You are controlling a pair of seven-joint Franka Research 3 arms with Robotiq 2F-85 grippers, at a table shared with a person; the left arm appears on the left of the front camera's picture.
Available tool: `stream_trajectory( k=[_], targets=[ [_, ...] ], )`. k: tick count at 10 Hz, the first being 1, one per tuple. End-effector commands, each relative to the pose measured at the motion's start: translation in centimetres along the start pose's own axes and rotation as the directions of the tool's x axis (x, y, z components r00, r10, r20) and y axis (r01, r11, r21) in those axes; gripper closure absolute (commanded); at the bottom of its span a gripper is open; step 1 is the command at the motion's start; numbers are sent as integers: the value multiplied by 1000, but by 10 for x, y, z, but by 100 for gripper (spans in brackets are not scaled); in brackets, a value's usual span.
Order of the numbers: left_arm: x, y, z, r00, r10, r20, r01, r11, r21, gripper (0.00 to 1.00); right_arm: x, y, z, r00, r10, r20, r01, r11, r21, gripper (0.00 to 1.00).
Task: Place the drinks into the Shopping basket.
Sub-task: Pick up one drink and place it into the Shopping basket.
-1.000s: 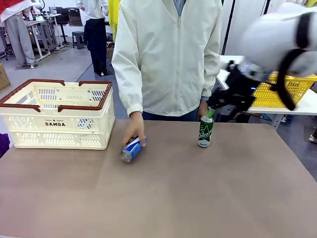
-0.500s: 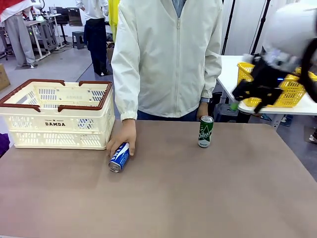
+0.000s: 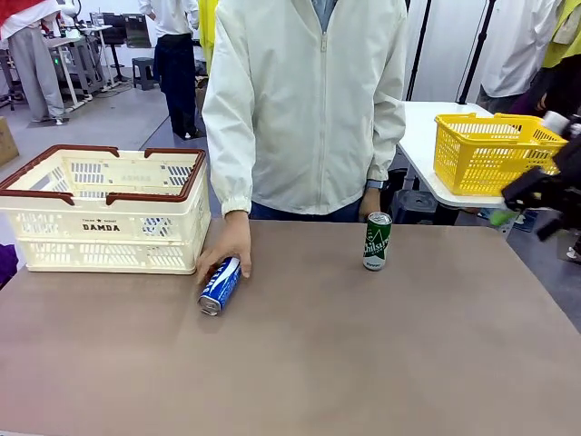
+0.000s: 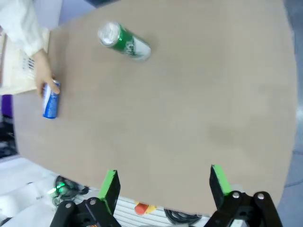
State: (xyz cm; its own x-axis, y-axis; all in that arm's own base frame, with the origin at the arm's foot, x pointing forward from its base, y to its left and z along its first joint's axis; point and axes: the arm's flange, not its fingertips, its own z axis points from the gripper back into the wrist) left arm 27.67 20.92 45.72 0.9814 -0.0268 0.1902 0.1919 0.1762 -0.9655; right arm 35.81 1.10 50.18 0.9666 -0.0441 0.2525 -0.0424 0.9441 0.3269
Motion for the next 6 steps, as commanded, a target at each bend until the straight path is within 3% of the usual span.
stream_trajectory(
  k=[1, 3, 6],
  targets=[
    [0, -3, 0, 1000, -6, 7, 7, 1000, -24, 0, 84, 69, -60, 982, 180, -58, -183, 982, -51, 0],
    [0, -3, 0, 1000, -6, 7, 7, 1000, -24, 0, 138, 116, -118, 969, 222, -110, -232, 968, -92, 0],
    [0, -3, 0, 1000, -6, 7, 7, 1000, -24, 0, 149, 138, -167, 962, 192, -196, -237, 941, -242, 0]
  ],
)
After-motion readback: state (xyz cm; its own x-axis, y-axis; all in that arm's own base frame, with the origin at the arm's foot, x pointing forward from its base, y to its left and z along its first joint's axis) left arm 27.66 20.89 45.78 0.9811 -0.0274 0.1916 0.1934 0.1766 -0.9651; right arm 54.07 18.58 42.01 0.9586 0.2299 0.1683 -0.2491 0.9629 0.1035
